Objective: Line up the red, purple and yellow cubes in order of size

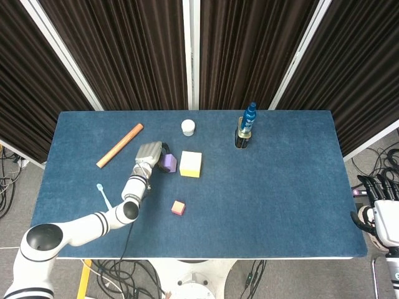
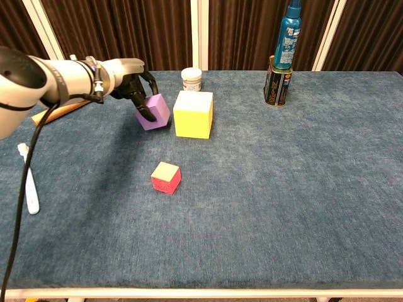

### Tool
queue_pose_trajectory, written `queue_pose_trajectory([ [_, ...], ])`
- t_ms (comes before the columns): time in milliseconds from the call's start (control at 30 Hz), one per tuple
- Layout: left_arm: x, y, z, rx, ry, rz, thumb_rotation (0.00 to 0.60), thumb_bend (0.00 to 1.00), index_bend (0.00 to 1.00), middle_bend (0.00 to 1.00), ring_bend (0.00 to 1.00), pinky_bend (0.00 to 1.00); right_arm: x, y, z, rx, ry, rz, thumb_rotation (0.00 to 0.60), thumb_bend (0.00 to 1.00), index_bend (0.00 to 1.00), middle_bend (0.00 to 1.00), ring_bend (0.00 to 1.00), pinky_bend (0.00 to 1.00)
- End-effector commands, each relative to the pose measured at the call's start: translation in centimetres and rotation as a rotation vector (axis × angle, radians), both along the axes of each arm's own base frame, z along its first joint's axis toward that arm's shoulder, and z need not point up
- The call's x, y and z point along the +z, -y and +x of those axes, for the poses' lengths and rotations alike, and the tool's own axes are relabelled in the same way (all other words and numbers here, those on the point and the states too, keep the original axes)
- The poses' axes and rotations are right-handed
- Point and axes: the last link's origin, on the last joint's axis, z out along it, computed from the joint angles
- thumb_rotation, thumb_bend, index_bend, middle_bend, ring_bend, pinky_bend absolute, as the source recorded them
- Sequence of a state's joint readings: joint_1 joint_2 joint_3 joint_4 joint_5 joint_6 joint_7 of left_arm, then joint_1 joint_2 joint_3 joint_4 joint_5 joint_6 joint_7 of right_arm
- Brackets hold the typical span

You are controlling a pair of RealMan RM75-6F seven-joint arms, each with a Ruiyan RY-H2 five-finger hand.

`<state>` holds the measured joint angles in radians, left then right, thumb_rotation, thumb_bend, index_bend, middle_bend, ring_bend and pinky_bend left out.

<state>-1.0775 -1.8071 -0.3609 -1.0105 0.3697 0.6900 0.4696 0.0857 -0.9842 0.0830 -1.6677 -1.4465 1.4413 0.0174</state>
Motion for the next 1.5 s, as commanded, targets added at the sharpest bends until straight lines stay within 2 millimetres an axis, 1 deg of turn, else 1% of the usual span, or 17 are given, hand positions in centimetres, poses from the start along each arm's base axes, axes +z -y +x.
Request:
queue_pose_trajectory([
  [33,-0.3,0.2,1.1,0.01,0.01,0.006,0.6,0.09,0.52,0.95,0.99,1.0,0.0,0.0,0.0,-0.001,-0.001,0.0,0.6,0.17,0.1,0.14,0.02,0.09],
  [400,-1.3,1.0,3.2,-0.003,0.025,-0.007,0.6,0.09,0.52,0.95,0.99,1.0,0.3,-0.4,-0.3,-0.012,0.0,-0.005,0.6,0.17,0.1,0.14,0.02,0.09],
  [500,-1.6,1.2,3.6,-0.016,0.004,-0.009,0.6,0.09,0.52,0.95,0.99,1.0,0.3,-0.4,-0.3,-0.01,0.002,-0.005,0.6,0.18,0.1,0.14,0.02,0.09],
  [667,-2.1,1.4,3.8,-0.065,-0.092,0.013,0.6,0.09,0.52,0.95,0.99,1.0,0.4,-0.5,-0.4,-0.013,0.003,-0.007,0.6,0.17,0.1,0.14,0.02,0.09],
  [1000,-2.8,1.6,4.5,-0.078,-0.123,0.019,0.6,0.09,0.51,0.95,0.99,1.0,0.5,-0.7,-0.7,-0.02,0.006,-0.01,0.6,0.17,0.1,0.14,0.02,0.09],
  [1333,-3.0,1.7,4.7,-0.097,-0.146,0.022,0.6,0.09,0.43,0.95,0.99,1.0,0.7,-0.9,-0.9,-0.024,0.01,-0.014,0.6,0.22,0.1,0.14,0.02,0.09],
  [1500,-2.2,1.9,4.9,-0.126,-0.156,0.036,0.6,0.09,0.32,0.94,0.98,1.0,0.8,-1.0,-0.9,-0.025,0.012,-0.015,0.6,0.22,0.1,0.15,0.02,0.09],
])
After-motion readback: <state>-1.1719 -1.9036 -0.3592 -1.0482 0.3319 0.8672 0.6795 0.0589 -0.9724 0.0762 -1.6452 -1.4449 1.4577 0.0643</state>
